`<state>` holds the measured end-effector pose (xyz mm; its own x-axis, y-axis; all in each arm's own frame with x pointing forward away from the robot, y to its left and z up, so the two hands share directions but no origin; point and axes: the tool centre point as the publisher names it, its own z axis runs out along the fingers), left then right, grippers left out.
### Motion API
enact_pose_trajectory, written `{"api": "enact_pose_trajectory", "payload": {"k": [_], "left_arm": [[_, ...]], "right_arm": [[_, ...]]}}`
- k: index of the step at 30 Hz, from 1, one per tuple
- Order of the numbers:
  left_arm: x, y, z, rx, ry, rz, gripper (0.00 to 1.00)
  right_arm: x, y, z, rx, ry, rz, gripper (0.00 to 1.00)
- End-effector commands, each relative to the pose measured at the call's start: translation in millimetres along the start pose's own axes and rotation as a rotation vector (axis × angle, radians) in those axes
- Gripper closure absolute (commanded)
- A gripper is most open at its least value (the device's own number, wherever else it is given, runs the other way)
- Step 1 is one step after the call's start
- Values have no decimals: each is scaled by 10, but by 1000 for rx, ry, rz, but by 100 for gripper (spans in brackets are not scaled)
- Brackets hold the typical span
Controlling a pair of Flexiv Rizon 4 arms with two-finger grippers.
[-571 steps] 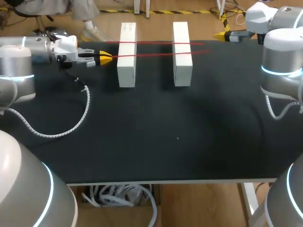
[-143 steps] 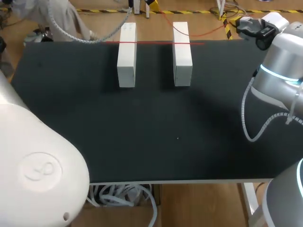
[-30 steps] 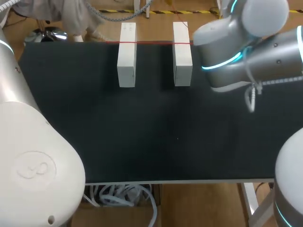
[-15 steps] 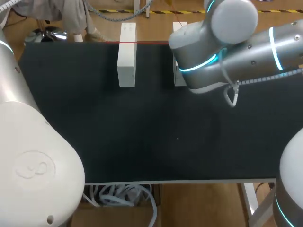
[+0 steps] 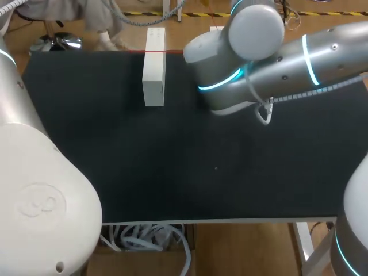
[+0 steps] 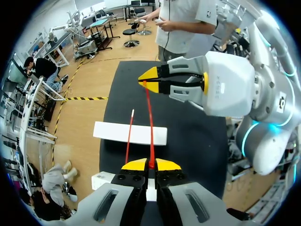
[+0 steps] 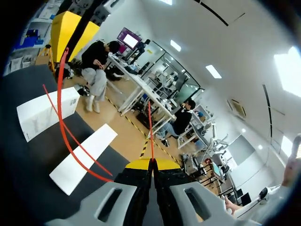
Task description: Grab the tape and strap the tape.
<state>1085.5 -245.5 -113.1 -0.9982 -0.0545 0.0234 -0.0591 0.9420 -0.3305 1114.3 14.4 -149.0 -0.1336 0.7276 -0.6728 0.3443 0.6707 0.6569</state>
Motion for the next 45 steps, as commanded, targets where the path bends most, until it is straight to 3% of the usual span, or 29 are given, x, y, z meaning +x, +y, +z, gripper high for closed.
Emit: {"api": "enact_pose_trajectory", "payload": {"k": [1, 15, 20, 45], "left_arm": [[-3, -10, -7, -5, 1, -2, 100], [-3, -10, -7, -5, 1, -2, 100], [-3, -10, -7, -5, 1, -2, 100], [-3, -10, -7, -5, 1, -2, 100]], "right_arm": [[44, 63, -36, -16, -8, -22, 100], [124, 163, -57, 42, -58, -136, 100], [116, 252, -116, -3, -89, -224, 100], [120, 413, -200, 36, -189, -330, 100]]}}
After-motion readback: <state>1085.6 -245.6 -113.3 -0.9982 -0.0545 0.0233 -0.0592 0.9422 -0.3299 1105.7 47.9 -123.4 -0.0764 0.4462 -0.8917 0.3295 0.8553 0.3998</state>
